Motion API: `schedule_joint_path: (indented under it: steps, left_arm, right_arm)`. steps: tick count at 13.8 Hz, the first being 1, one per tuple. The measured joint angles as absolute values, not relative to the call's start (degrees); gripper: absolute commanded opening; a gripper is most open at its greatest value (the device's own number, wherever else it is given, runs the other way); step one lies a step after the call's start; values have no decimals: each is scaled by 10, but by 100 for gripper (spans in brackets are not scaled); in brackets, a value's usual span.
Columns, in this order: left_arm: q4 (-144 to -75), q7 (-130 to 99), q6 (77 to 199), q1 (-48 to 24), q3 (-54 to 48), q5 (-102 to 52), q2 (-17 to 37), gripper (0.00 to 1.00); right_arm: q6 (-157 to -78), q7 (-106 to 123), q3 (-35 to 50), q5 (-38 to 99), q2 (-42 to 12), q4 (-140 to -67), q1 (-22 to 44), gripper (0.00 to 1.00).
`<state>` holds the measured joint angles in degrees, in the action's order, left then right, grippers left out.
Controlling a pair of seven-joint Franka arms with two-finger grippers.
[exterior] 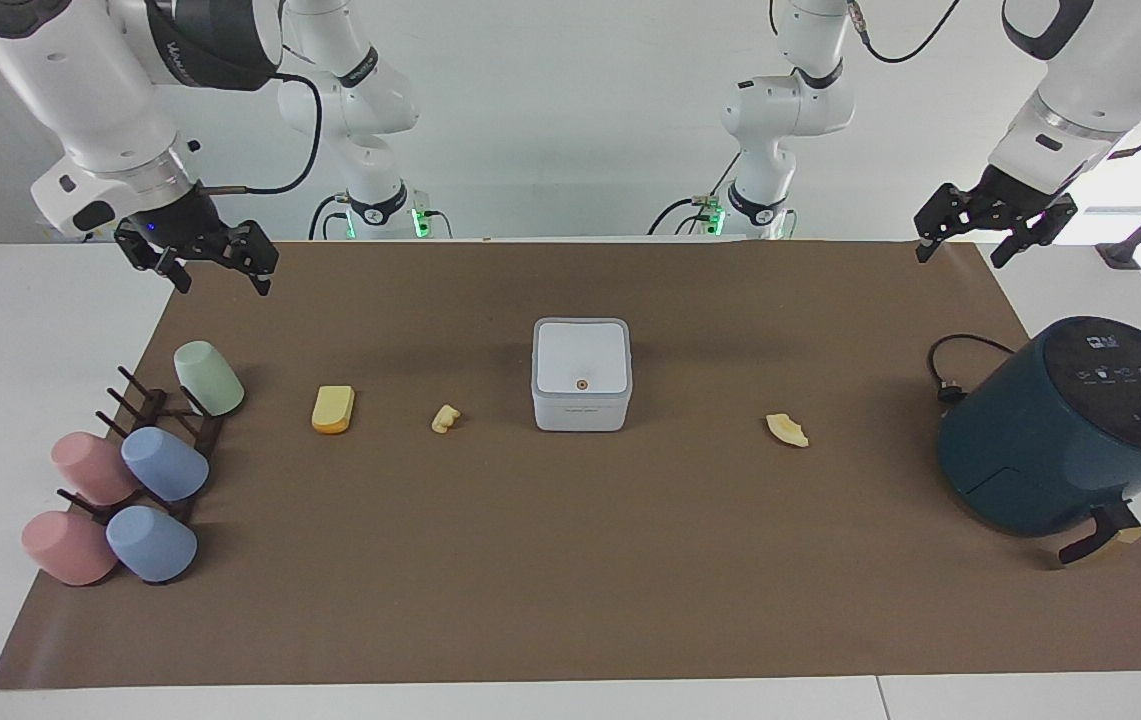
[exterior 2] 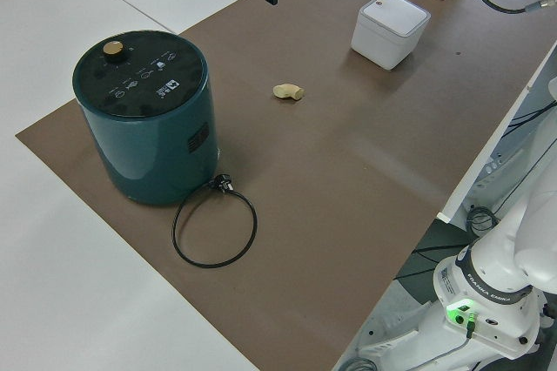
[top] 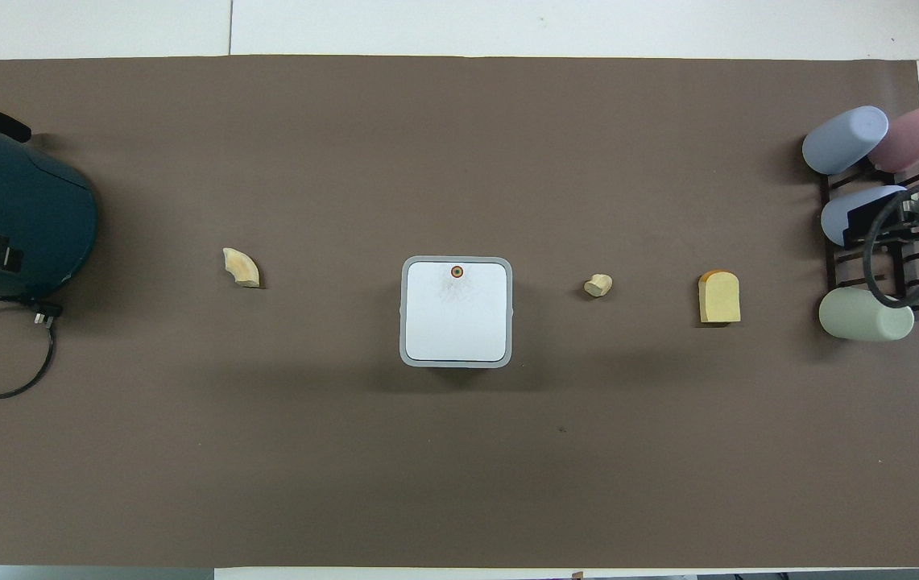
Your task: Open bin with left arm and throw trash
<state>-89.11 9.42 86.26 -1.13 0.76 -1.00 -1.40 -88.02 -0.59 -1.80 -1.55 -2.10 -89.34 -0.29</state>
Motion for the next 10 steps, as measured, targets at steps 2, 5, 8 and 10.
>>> schedule_joint_path:
  steps: [2, 5, 8, 10]
  left_arm:
    - [-891, 94, 863, -11, 8, -10, -14, 100]
    - [-891, 94, 864, -11, 8, -10, -15, 100]
    - [-891, 94, 868, -17, 6, -10, -18, 64]
    - [-894, 76, 894, -37, 5, -10, -19, 3]
  right_arm:
    - [-880, -6, -18, -16, -21, -893, -3, 100]
    - [-880, -6, -18, -16, -21, -893, -3, 100]
    - [-880, -6, -18, -16, -21, -893, -4, 100]
    - [-880, -6, -18, -16, -21, -893, -3, 100]
